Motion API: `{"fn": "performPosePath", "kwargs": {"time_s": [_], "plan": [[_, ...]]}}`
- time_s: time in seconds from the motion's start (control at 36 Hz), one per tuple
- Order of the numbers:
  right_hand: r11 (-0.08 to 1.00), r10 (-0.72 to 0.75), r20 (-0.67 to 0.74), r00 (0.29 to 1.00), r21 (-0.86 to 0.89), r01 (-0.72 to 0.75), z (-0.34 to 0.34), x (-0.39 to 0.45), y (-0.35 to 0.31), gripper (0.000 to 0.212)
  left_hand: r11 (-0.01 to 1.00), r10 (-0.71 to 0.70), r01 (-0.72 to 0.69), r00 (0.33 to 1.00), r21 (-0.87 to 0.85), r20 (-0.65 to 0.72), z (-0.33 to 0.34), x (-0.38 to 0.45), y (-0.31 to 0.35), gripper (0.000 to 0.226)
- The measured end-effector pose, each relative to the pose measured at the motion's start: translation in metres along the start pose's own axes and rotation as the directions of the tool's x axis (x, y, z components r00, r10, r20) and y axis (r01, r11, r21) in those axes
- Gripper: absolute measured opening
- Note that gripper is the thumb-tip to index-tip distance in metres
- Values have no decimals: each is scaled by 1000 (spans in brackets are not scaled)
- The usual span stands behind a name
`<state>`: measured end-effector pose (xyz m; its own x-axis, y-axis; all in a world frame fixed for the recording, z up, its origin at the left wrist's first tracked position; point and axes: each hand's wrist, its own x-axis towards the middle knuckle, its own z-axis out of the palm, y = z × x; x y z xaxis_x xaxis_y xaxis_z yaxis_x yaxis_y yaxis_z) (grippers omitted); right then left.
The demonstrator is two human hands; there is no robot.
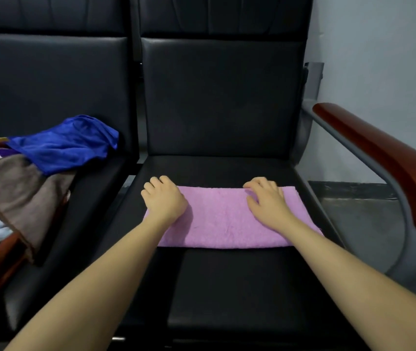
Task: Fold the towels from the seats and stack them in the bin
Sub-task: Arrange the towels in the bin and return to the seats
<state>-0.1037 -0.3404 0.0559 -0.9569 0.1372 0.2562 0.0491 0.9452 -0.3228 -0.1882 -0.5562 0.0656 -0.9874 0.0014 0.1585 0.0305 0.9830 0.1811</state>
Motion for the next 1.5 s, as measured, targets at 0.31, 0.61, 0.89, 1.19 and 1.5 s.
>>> {"fn": "performPosePath", "kwargs": {"time_s": [0.31, 0.61, 0.89, 1.19, 1.5], "plan": [[994, -69, 331, 941, -63, 95, 2, -19, -25, 51, 991, -129, 120, 975, 58, 180, -13, -26, -26, 46], [988, -25, 343, 939, -136, 76, 2, -38, -34, 54, 1000, 18, -19, 999, 14, 49, -14, -43, -37, 22], [983, 12, 377, 926, -174, 58, 16, -37, -64, 57, 959, 221, -239, 967, -150, -125, -44, -49, -24, 20], [781, 179, 80, 981, 595, -191, 13, -41, -91, 27, 755, 227, -251, 967, -606, -118, -70, -68, 2, 35], [753, 520, 84, 850, 425, -502, -44, -69, -24, 34, 616, 445, -195, 885, -763, 134, -57, -113, 86, 34]]}}
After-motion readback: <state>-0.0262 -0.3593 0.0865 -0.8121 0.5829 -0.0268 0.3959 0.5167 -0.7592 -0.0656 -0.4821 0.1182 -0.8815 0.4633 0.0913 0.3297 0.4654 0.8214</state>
